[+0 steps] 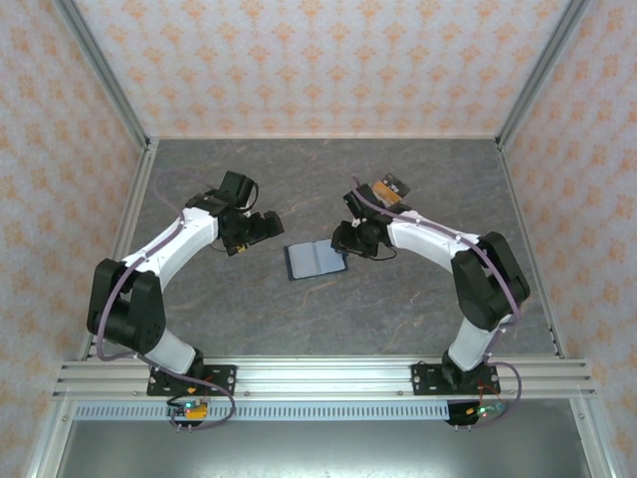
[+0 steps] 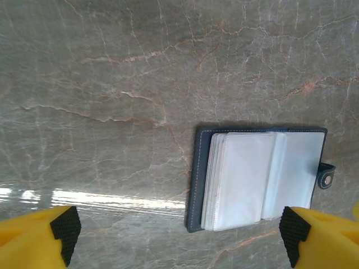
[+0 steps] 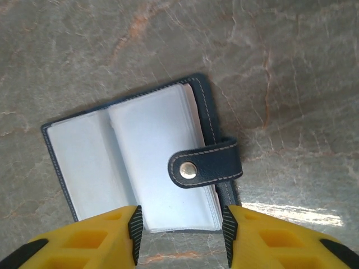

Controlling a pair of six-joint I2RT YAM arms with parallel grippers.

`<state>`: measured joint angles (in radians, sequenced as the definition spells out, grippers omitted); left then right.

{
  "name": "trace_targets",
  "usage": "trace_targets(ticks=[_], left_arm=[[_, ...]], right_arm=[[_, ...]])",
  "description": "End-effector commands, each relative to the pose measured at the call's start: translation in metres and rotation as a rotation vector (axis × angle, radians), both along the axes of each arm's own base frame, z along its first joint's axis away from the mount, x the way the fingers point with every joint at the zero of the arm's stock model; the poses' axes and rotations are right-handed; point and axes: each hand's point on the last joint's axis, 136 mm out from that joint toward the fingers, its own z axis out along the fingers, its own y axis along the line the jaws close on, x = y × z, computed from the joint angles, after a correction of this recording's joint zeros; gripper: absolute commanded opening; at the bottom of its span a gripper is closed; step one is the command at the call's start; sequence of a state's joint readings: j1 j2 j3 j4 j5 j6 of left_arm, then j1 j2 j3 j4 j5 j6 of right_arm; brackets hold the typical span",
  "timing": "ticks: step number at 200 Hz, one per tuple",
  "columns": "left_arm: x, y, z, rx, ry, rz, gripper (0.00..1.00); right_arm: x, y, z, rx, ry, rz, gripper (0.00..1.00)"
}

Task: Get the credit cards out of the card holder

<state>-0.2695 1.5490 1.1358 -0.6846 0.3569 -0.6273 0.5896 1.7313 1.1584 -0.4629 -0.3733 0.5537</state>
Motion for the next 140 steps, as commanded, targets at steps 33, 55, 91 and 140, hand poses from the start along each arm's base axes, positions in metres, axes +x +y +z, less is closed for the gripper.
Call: trace_targets(ticks=[33, 55, 91, 140], left_arm=[[-0.003, -0.049, -0.017, -0.095, 0.025, -0.073, 0.83], [-0.004, -0.062, -0.025, -0.102, 0.045, -0.1, 0.77], [-0.005, -0.077, -0.039, -0.122, 0.074, -0.108, 0.65], [-0.003, -0.083, -0.054, -0.116, 0.107, -0.11, 0.52]], right_arm=[[0.004, 0.015, -0.016, -0.004, -0.035, -0.058, 0.35], [0.004, 0.021, -0.022, -0.002, -0.035, -0.049, 0.32], [0.001, 0.015, -0.032, -0.059, -0.036, -0.042, 0.35], [0.0, 0.008, -0.038, -0.161, -0.042, -0.017, 0.39]])
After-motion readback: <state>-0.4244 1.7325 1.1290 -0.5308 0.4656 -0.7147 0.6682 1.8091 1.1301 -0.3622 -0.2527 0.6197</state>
